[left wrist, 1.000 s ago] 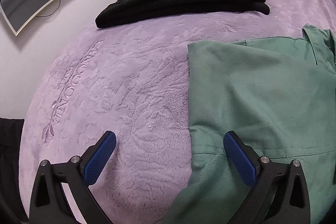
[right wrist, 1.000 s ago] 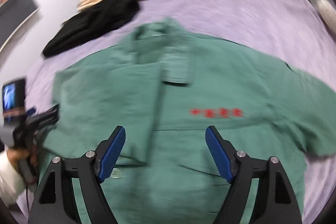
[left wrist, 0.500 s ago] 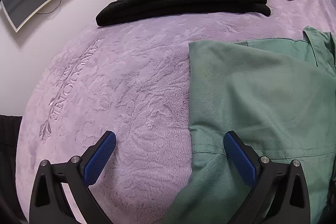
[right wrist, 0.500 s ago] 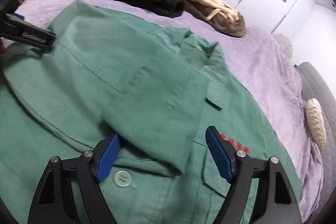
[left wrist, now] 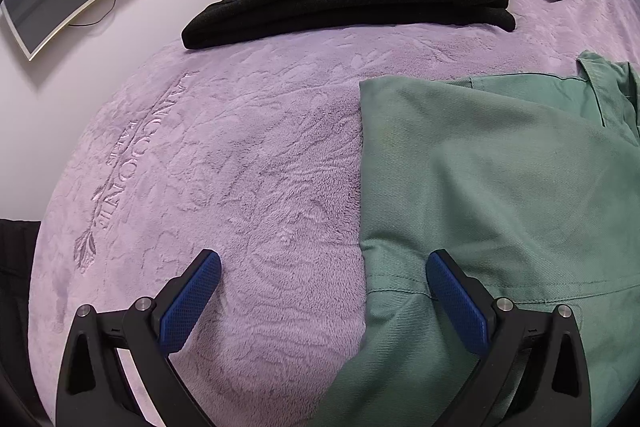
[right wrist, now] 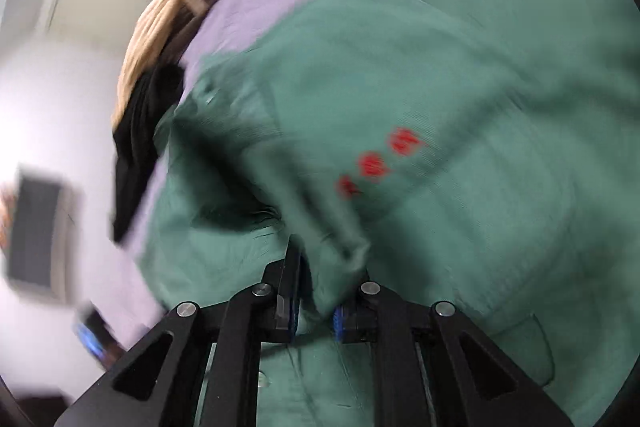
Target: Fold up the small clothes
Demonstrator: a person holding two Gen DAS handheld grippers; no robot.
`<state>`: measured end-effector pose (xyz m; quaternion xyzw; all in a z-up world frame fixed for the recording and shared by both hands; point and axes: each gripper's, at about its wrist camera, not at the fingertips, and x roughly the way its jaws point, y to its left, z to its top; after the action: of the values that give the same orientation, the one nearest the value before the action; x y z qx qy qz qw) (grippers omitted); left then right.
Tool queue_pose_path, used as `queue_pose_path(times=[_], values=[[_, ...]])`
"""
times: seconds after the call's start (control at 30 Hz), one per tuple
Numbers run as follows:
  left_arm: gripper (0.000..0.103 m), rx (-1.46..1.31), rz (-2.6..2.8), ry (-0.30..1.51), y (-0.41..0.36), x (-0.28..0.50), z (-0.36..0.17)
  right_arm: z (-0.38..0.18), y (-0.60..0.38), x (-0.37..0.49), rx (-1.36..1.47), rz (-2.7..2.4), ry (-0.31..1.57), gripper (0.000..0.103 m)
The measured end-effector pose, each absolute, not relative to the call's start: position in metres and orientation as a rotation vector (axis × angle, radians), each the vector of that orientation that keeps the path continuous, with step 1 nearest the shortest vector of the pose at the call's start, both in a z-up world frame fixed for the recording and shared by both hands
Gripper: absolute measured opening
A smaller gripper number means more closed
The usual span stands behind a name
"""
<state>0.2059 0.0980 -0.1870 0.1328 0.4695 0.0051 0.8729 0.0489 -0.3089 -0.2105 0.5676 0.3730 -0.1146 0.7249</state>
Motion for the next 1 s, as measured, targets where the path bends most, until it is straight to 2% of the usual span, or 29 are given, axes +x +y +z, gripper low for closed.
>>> queue_pose_path(times=[0.1, 0.17, 0.23, 0.47, 0.5, 0.57, 0.6, 0.67, 0.7, 1.0], values=[[0.103, 0.28, 0.005, 0.986, 0.099, 0.207, -0.187, -0.222, -0.324, 0.022, 1.454, -0.308, 0.728, 0.011], [0.103, 0.283, -0.002, 1.0, 0.099, 0.209, -0.185, -0.218, -0.326, 0.012, 1.483, -0.336, 0.721, 0.015], [0.103, 0.287, -0.011, 1.03, 0.1, 0.213, -0.178, -0.203, -0.326, 0.01, 1.407, -0.347, 0.755, 0.019], [0.102, 0.235, -0.132, 1.008, 0.102, 0.224, -0.134, -0.15, -0.303, 0.051, 1.048, -0.203, 0.839, 0.019], [0.101, 0.229, -0.151, 1.009, 0.099, 0.228, -0.133, -0.15, -0.299, 0.061, 1.012, -0.182, 0.863, 0.019], [0.083, 0.228, -0.174, 1.029, 0.092, 0.239, -0.138, -0.164, -0.293, 0.08, 0.96, -0.18, 0.928, 0.019], [0.081, 0.236, -0.171, 1.051, 0.088, 0.245, -0.146, -0.175, -0.293, 0.084, 0.931, -0.219, 0.979, 0.019], [0.081, 0.254, -0.142, 1.103, 0.087, 0.253, -0.17, -0.196, -0.303, 0.071, 1.002, -0.25, 0.999, 0.011], [0.081, 0.245, -0.139, 1.117, 0.09, 0.254, -0.18, -0.199, -0.308, 0.061, 1.069, -0.25, 0.97, 0.01], [0.083, 0.3, -0.083, 1.098, 0.126, 0.232, -0.157, -0.171, -0.309, 0.016, 1.075, -0.354, 0.955, 0.019]])
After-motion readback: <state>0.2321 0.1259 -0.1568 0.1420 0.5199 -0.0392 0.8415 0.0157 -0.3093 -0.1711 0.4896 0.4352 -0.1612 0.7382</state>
